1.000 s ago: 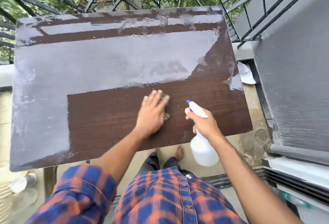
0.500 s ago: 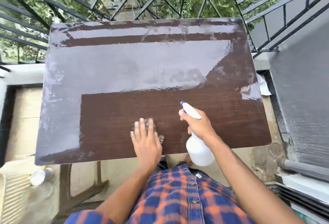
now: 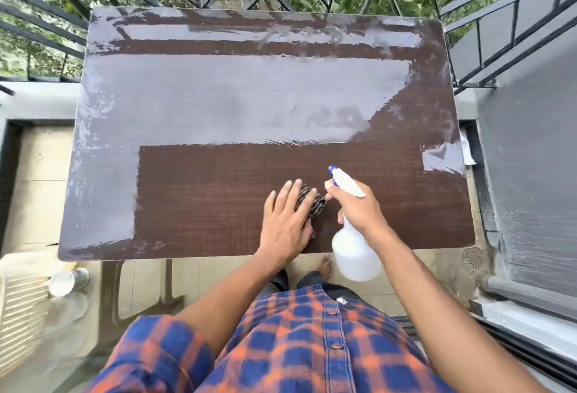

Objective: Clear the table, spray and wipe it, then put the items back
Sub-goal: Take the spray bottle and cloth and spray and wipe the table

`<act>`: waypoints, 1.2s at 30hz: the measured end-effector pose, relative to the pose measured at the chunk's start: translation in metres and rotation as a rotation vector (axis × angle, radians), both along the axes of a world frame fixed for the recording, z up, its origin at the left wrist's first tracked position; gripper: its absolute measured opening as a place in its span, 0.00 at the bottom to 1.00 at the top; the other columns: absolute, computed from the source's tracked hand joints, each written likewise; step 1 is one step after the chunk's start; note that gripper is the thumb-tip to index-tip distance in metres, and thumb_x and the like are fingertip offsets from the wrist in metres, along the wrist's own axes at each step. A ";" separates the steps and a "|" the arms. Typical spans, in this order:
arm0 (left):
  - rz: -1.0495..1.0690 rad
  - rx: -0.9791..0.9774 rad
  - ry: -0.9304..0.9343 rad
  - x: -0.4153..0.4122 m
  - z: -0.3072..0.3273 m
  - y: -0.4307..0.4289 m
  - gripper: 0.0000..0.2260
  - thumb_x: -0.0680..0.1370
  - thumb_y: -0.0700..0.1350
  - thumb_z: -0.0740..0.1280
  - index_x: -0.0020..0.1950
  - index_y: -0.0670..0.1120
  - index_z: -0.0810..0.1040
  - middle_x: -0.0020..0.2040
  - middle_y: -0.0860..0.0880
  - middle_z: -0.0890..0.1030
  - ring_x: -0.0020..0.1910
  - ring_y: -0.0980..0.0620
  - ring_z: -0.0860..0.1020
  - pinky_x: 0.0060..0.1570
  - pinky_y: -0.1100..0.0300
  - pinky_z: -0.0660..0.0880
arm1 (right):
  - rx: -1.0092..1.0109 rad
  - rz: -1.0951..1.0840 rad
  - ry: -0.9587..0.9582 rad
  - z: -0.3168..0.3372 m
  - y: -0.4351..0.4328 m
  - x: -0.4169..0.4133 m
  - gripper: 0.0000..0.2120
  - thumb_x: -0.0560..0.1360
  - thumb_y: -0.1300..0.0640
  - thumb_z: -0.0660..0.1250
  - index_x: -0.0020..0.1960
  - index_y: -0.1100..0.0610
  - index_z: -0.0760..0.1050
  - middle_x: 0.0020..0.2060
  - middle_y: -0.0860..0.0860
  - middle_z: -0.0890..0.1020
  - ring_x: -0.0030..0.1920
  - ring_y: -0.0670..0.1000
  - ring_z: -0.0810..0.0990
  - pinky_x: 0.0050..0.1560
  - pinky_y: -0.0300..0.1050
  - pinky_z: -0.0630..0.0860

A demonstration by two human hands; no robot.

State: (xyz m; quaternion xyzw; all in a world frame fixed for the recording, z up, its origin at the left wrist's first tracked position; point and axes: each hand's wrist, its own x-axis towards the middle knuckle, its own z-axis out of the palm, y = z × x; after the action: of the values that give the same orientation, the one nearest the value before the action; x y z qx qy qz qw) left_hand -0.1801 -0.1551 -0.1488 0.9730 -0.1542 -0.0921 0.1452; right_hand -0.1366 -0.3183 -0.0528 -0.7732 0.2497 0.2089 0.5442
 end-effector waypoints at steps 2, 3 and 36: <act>0.148 0.076 0.044 -0.010 0.008 0.005 0.30 0.75 0.56 0.65 0.76 0.51 0.66 0.71 0.45 0.71 0.65 0.43 0.72 0.56 0.46 0.70 | 0.003 0.016 0.016 -0.001 0.002 -0.005 0.08 0.78 0.50 0.69 0.48 0.55 0.81 0.39 0.51 0.83 0.24 0.53 0.72 0.32 0.42 0.71; 0.173 0.094 0.064 -0.013 0.011 0.005 0.30 0.74 0.56 0.66 0.75 0.49 0.67 0.67 0.44 0.73 0.60 0.42 0.73 0.51 0.47 0.71 | 0.010 0.013 0.020 -0.001 0.004 -0.007 0.08 0.79 0.50 0.69 0.48 0.55 0.81 0.39 0.51 0.83 0.24 0.53 0.72 0.32 0.42 0.71; 0.379 0.132 0.015 0.037 0.012 0.071 0.28 0.79 0.57 0.63 0.75 0.44 0.67 0.69 0.41 0.71 0.58 0.37 0.71 0.49 0.43 0.72 | 0.052 -0.146 0.011 0.003 -0.008 -0.033 0.07 0.78 0.51 0.70 0.48 0.55 0.82 0.44 0.51 0.84 0.22 0.50 0.71 0.28 0.37 0.70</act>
State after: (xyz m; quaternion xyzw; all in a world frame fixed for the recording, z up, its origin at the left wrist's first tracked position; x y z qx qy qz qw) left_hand -0.1434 -0.0839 -0.1366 0.9913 0.0389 -0.0801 0.0970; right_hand -0.1700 -0.3266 -0.0498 -0.7375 0.3027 0.1794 0.5765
